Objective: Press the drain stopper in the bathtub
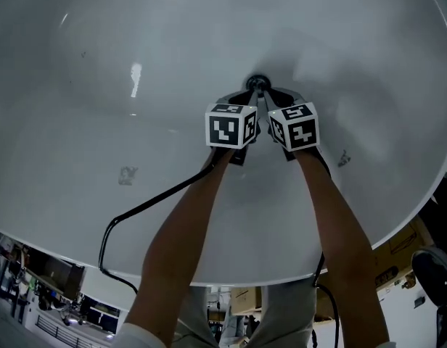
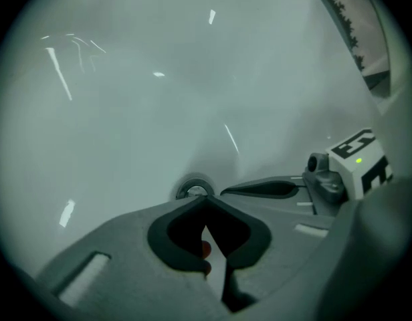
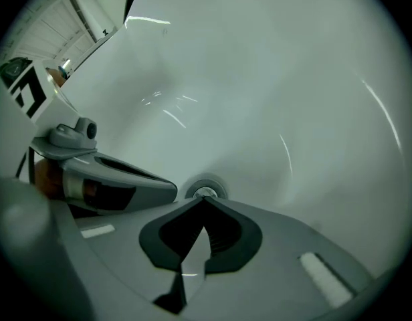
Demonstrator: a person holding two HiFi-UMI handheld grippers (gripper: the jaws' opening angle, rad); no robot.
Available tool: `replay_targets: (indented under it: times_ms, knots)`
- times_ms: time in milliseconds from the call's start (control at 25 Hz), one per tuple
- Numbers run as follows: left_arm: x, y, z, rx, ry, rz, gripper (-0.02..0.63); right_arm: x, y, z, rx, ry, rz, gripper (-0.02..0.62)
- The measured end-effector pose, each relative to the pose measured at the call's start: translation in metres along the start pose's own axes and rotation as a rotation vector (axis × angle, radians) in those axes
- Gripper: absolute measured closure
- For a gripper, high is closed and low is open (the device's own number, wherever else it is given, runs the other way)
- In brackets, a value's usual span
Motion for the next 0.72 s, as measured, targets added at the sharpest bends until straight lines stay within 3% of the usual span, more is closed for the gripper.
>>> replay_targets:
  times_ms: [320, 560, 720]
  knots:
    - [0.012, -0.009, 0.027, 0.018, 0.003, -0.028, 0.603, -0.01, -0.009, 0.028, 0.062, -0.036, 0.02, 0.592]
    - [0.011, -0.014, 0.039, 0.042, -0.005, -0.05, 0.603, -0.015, -0.009, 0.03, 0.06, -0.042, 0.141, 0.592]
    - [0.013, -0.016, 0.044, 0.055, -0.001, -0.062, 0.606, -0.017, -0.009, 0.03, 0.055, -0.028, 0.152, 0.594]
Point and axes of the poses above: the fingertips, and each gripper's own axes: z forward along the fingers, x to its left, y out of its top, the point moved 6 cm from there along -z, backward along the fingers, and after that the axes turned 12 degrees about -x, right-handed, at the moved point
